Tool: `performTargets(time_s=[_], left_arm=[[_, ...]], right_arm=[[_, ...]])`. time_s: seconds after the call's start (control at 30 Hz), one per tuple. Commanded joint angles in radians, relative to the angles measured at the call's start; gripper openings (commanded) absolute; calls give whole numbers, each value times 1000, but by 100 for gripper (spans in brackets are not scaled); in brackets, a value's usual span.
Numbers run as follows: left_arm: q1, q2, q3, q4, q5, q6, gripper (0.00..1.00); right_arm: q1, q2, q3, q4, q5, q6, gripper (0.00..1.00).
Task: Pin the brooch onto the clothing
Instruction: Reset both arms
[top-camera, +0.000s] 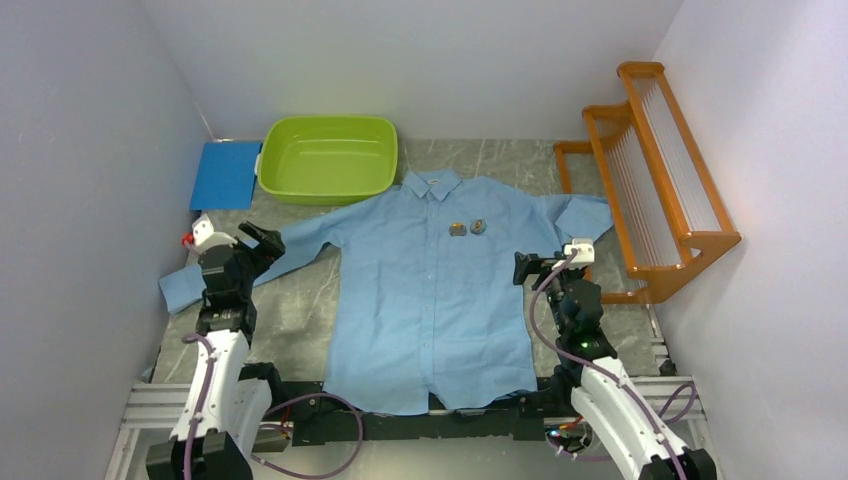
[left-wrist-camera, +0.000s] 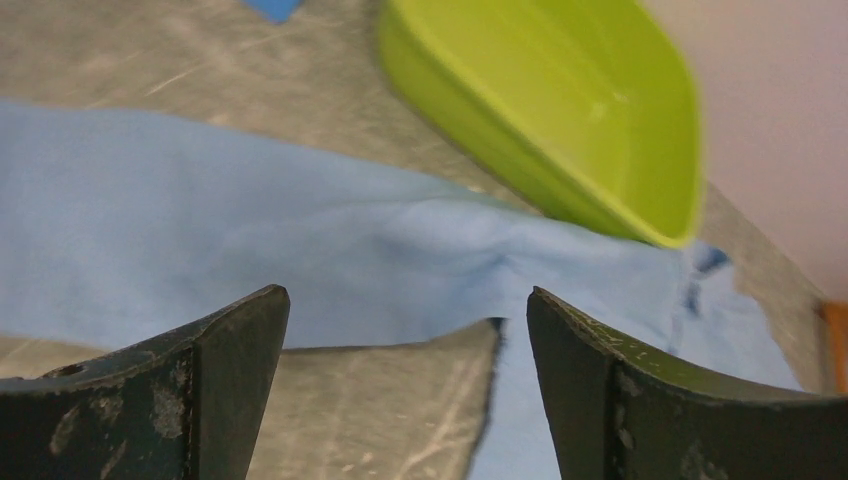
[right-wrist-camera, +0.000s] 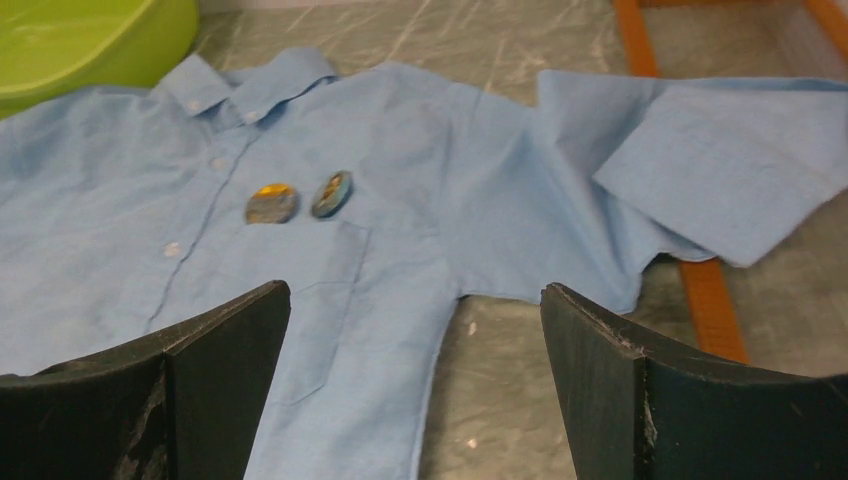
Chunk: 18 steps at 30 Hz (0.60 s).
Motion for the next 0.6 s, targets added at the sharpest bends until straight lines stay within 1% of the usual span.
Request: performTargets(time_s=[0.0, 0.1, 0.17, 0.2, 0.23, 0.3, 0.33, 0.4, 0.5, 0.57], left_arm=[[6, 46, -137, 258, -285, -64, 95], [5, 106, -177, 333, -339, -5, 95], [4, 156, -180, 352, -371, 42, 95], [4, 177, -183, 369, -409, 50, 95], [3, 195, -185, 380, -414, 77, 95], [3, 245, -214, 481, -432, 113, 95], [4, 277, -233, 548, -425, 140, 95], [3, 352, -261, 693, -382, 217, 95], [3, 482, -275, 876, -320, 281, 95], [3, 560, -278, 1014, -223, 345, 95]], right_arm=[[-2, 81, -18, 231, 156, -103, 100], [-3, 211, -22, 312, 274, -81, 100], [-4, 306, -28, 391, 318, -84, 100], [-2, 355, -33, 441, 334, -88, 100], [-4, 403, -39, 507, 343, -93, 100], [-5, 491, -34, 596, 373, -112, 100], [-7, 523, -23, 614, 369, -114, 100], [-20, 593, -15, 704, 369, -127, 100], [-43, 677, 2, 796, 363, -146, 100], [-73, 721, 6, 834, 341, -168, 100]])
